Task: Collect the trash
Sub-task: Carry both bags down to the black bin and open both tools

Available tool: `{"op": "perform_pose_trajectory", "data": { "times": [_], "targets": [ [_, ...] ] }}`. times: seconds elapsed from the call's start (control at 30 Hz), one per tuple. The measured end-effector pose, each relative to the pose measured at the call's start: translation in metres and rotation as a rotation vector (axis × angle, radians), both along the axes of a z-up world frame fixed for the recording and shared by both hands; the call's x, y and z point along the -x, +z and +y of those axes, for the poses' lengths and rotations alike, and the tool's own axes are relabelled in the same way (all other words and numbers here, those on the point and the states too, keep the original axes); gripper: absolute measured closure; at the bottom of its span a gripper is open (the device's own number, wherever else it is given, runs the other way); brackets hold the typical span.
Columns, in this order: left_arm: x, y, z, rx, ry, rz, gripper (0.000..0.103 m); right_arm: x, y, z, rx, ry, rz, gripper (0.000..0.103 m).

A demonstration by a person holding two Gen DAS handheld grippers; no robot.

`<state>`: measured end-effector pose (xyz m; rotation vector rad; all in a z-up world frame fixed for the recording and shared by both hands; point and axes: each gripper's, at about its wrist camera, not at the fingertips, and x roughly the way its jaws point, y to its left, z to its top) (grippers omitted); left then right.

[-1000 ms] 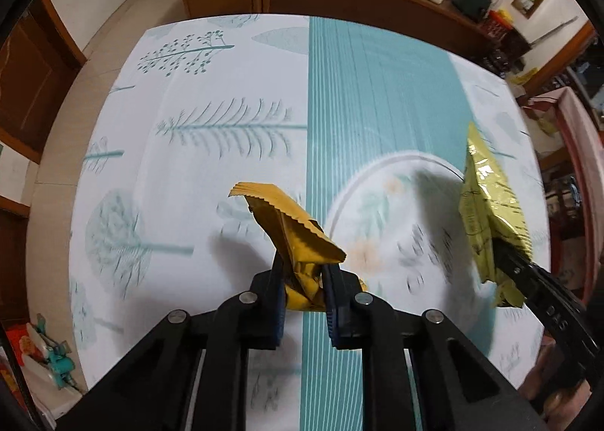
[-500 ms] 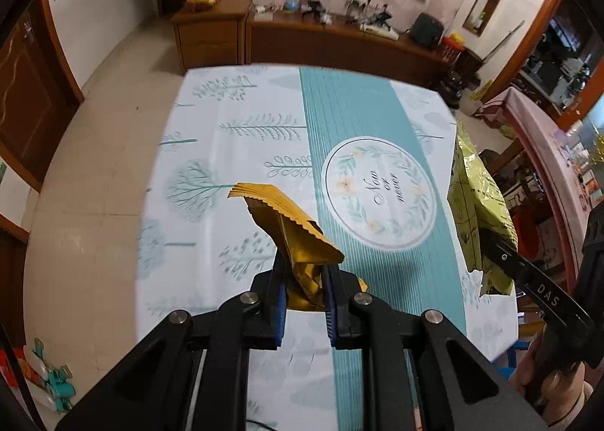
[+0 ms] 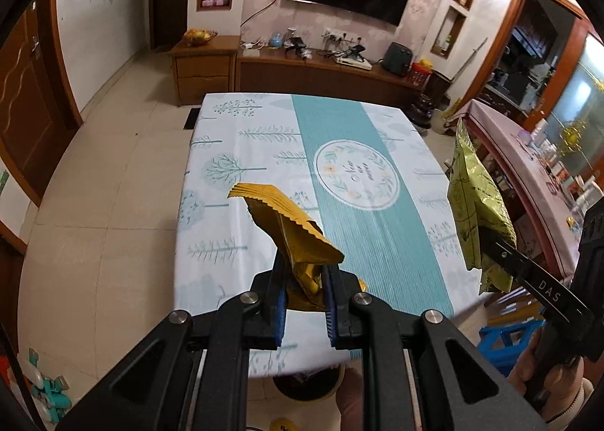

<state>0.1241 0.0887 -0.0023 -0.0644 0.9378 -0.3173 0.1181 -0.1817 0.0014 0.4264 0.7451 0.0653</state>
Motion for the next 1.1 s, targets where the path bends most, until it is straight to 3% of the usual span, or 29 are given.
{"op": "perform_pose_trajectory", "data": {
  "times": [0.13, 0.3, 0.5, 0.67, 0.87, 1.1],
  "targets": [
    [0.027, -0.002, 0.004, -0.011, -0.033, -0.007, 0.089, 0.040, 0.005, 0.013, 0.023, -0.006, -0.001, 0.091],
    [0.048, -0.014, 0.011, 0.020, -0.054, 0.044, 0.089, 0.071, -0.006, 0.012, 0.036, -0.035, 0.056, 0.091],
    [0.066, -0.036, 0.015, 0.024, -0.063, 0.112, 0.089, 0.090, -0.018, 0.011, 0.041, -0.040, 0.116, 0.091],
    [0.077, -0.060, 0.019, 0.015, -0.059, 0.176, 0.089, 0.099, -0.033, 0.029, 0.053, 0.032, 0.174, 0.091],
    [0.087, -0.098, 0.012, -0.017, -0.061, 0.242, 0.089, 0.109, -0.065, 0.052, 0.061, 0.125, 0.280, 0.091],
    [0.102, -0.156, -0.006, -0.060, -0.073, 0.325, 0.089, 0.116, -0.130, 0.064, 0.026, 0.206, 0.436, 0.091]
  ]
}}
